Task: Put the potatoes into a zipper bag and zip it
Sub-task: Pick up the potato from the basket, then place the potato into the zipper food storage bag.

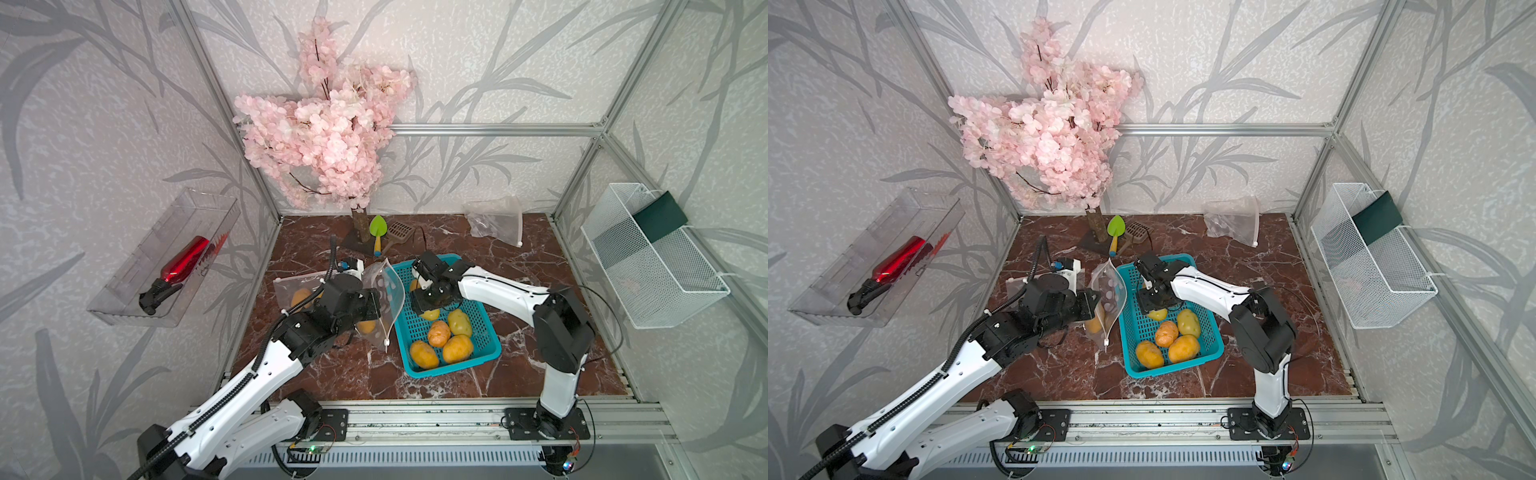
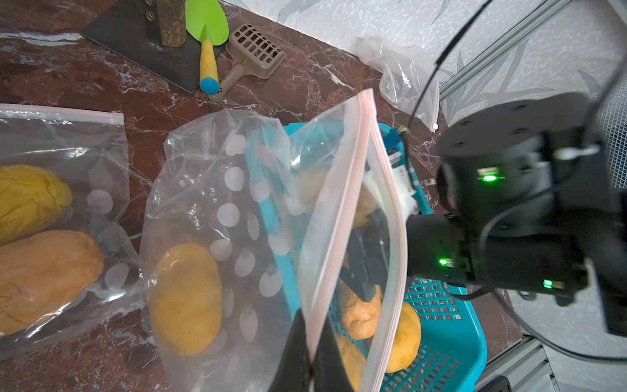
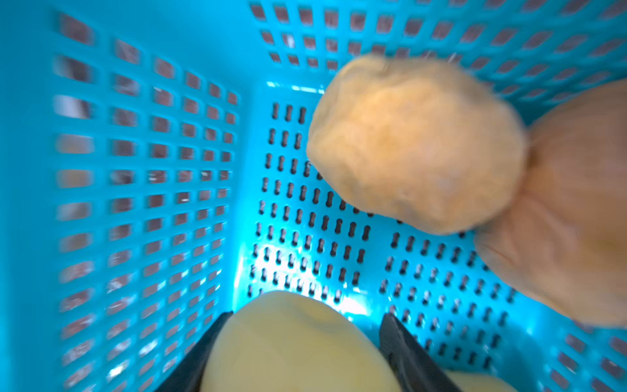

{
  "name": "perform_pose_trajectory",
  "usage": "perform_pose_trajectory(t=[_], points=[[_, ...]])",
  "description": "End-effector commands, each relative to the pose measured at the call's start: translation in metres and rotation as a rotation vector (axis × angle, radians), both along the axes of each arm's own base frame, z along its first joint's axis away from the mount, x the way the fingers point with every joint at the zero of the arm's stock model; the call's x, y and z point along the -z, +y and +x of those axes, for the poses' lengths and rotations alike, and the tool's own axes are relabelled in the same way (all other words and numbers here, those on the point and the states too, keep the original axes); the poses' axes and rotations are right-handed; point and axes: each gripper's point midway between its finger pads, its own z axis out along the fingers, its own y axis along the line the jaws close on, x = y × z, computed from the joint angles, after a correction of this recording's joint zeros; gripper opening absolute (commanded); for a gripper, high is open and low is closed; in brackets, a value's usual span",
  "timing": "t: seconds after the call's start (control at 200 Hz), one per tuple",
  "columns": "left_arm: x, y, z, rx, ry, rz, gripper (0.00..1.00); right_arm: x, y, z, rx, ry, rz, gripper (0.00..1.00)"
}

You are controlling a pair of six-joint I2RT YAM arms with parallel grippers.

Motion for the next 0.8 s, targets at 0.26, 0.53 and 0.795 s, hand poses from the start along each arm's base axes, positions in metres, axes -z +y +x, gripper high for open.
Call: perform_pose_trajectory(t=[0.26, 0.53, 0.795], points=[[-0.001, -0.011, 0.002, 0.040, 0.000, -0.018, 0.00, -0.108, -0.027, -0.016, 0.020, -0.243, 0.184, 0.36], [0.000, -0.016, 0.002, 0.057, 0.009, -0.028, 0.00, -0.187, -0.001, -0.060, -0.115, -0.395, 0.471, 0.36], [-0.006, -0.011, 0.000, 0.046, -0.008, -0.030, 0.00, -0.199, 0.069, -0.079, -0.270, -0.335, 0.537, 0.34]])
